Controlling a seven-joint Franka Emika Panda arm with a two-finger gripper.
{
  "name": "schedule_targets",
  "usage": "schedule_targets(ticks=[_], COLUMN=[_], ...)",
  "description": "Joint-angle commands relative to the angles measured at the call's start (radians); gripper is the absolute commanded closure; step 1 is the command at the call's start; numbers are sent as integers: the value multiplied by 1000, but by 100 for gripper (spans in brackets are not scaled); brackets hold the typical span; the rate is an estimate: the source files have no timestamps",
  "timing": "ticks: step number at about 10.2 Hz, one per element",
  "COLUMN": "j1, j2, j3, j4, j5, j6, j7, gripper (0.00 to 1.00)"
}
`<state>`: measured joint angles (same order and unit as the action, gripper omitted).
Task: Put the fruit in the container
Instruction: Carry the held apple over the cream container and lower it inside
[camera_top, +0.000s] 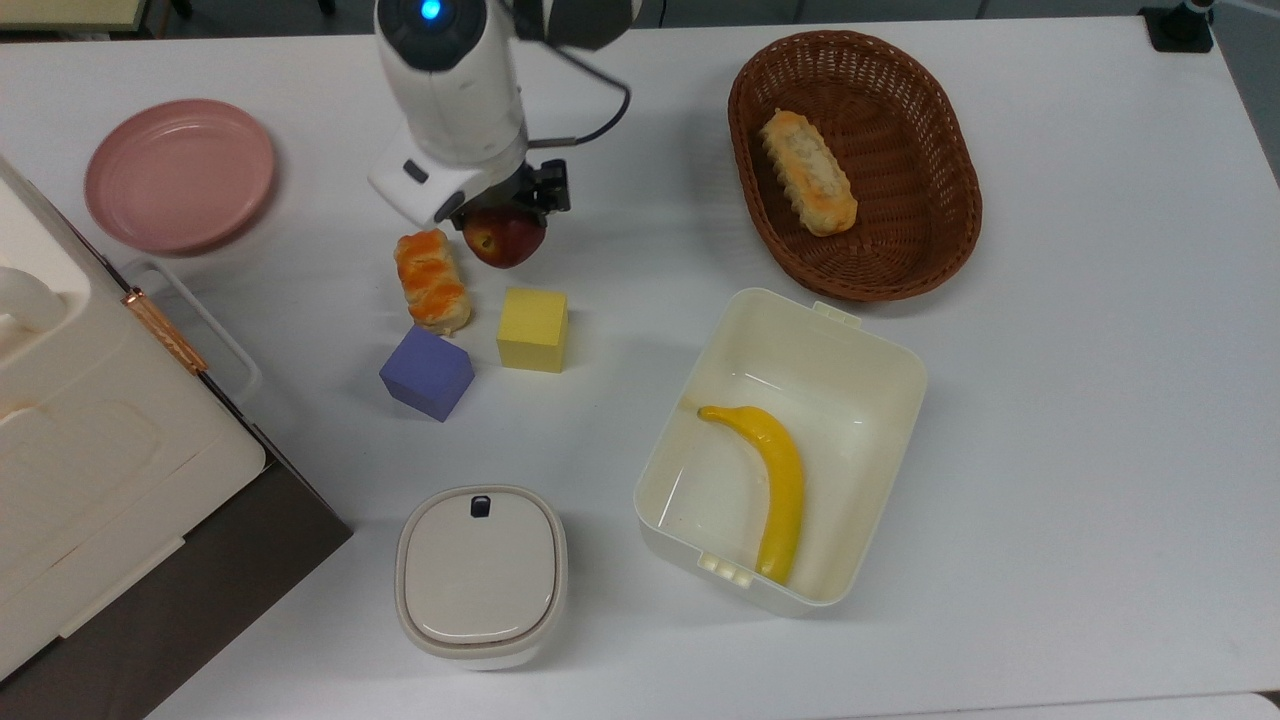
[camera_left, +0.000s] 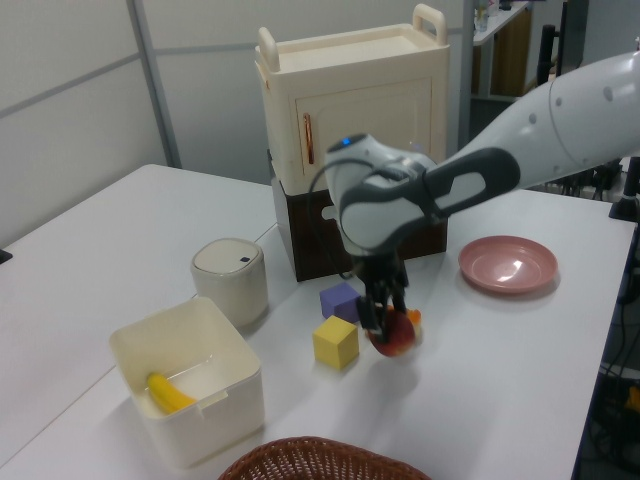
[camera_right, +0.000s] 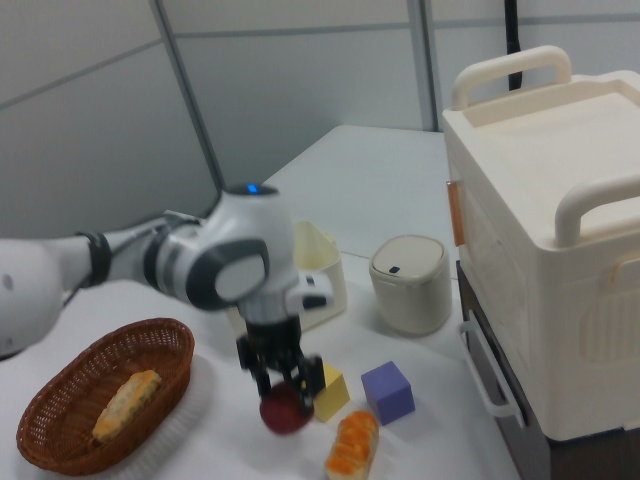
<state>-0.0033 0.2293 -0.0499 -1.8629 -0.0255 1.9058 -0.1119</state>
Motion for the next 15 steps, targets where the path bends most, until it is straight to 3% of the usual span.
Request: schedule_targets(ticks=[1,3,7,8,10,13,15], j1=[92,187,330,339,339,327,281], j2=[-41,-27,63,96,113,104,29], j3=[-4,-4,-4,-4,-4,-5,-25], j4=[190,281,281,281,275,274,246], j5=[-1,-1,-2,-4,-25,-34,-34], j6=[-94,-18,415,496,529,515,369], j7=[81,115,187,217,230,225,224], gripper=[43,43,41,29,0,0,0])
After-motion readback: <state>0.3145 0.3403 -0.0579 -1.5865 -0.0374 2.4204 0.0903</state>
